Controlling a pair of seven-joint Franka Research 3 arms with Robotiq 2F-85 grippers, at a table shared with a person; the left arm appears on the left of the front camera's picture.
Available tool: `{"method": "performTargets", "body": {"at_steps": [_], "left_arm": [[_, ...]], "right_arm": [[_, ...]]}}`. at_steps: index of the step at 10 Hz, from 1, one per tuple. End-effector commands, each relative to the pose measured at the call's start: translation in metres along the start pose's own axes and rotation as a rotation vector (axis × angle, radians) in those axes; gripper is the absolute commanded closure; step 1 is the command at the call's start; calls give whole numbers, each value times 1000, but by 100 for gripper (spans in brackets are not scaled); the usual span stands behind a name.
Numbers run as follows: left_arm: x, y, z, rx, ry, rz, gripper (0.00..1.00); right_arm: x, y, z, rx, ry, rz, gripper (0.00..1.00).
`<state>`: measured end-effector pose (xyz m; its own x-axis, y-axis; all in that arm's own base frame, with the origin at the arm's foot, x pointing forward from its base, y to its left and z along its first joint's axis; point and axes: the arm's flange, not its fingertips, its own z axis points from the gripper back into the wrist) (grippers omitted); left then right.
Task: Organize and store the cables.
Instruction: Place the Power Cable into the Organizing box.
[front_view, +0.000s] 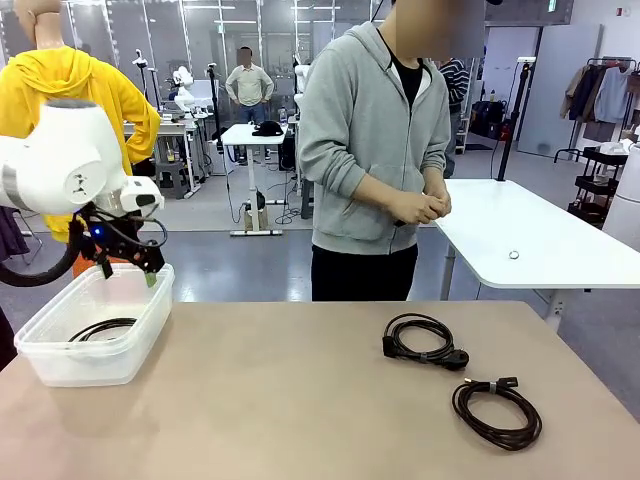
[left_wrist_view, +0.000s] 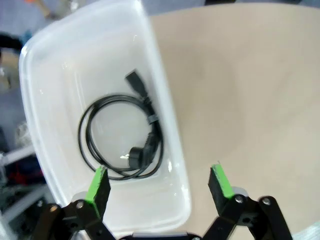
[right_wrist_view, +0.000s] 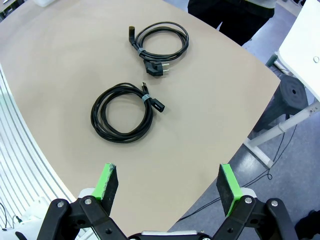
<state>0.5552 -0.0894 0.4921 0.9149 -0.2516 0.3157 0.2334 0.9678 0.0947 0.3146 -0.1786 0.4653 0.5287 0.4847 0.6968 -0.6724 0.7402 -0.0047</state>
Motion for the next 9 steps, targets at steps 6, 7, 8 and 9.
{"method": "performTargets", "body": {"at_steps": [6,7,8,9], "left_arm": [[-199,3,58,-425,-244,-547,0],[-203,10,57,-475,-256,-562,0],[-207,11,56,-499,-256,-577,0],[-207,12,53,-502,-255,-591,0]], "right_arm": [[-1,-1,0,0,-13,8,0],[-1,-1,0,0,-13,8,0],[-1,-1,0,0,-13,8,0],[-1,-1,0,0,-13,8,0]]}}
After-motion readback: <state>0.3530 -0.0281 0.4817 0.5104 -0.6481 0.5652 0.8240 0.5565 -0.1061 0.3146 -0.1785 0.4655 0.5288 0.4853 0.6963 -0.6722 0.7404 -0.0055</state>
